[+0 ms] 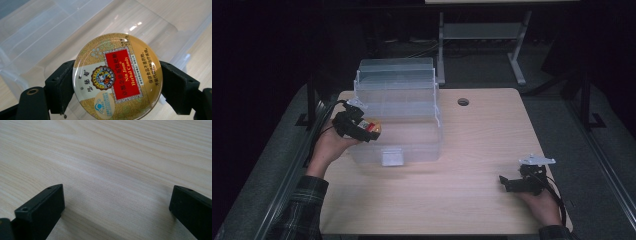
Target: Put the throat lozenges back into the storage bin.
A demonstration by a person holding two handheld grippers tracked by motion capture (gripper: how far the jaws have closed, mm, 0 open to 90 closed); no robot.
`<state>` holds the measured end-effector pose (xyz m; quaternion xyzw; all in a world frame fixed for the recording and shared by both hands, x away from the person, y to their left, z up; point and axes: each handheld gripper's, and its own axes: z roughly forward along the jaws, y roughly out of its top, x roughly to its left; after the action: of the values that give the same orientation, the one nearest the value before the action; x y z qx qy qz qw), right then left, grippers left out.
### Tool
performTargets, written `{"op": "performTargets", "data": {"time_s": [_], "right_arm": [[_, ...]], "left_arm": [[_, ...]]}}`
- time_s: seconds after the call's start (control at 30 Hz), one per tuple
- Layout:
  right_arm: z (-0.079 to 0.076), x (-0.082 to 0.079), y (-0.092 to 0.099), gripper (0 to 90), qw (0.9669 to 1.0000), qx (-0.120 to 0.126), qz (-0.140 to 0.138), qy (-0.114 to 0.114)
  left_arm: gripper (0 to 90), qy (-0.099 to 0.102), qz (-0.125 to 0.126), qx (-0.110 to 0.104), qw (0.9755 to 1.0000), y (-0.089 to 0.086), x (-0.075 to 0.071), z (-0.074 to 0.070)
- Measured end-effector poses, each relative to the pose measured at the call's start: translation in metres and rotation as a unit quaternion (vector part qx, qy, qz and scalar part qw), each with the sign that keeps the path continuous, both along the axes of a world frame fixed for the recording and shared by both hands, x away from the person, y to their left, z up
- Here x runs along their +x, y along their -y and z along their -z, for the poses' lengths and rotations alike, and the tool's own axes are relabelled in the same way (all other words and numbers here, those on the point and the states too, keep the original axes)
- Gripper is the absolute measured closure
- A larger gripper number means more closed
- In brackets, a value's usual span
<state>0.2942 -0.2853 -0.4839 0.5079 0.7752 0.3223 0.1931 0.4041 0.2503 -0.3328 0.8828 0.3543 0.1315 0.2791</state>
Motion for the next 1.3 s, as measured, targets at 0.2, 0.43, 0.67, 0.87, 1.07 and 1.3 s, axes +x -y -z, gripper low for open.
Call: {"op": "performTargets", "data": {"time_s": [0.2,0.43,0.67,0.87,1.07,1.3], "right_arm": [[0.000,0.000,0.000,0.0,1.0000,0.000,0.000,0.000],[0.000,0.000,0.000,0.0,1.0000,0.000,0.000,0.000],[0.000,0.000,0.000,0.0,1.0000,0.000,0.000,0.000],[0.000,0.000,0.000,0.0,1.0000,0.000,0.000,0.000],[0.000,0.000,0.000,0.0,1.0000,0.000,0.000,0.000],[0.000,0.000,0.000,0.0,1.0000,0.000,0.000,0.000]], "left_arm": [[19.5,-0.001,-0.011,0.001,0.9999,-0.007,0.001,0.003],[19.5,-0.002,-0.020,0.002,0.9998,-0.015,0.003,0.002],[19.5,-0.008,-0.031,0.004,0.9995,-0.023,0.005,0.009],[19.5,-0.019,-0.041,0.001,0.9990,-0.031,0.008,0.019],[19.5,-0.019,-0.045,0.001,0.9988,-0.037,0.007,0.023],[19.5,-0.020,-0.046,0.002,0.9987,-0.041,0.006,0.027]]}}
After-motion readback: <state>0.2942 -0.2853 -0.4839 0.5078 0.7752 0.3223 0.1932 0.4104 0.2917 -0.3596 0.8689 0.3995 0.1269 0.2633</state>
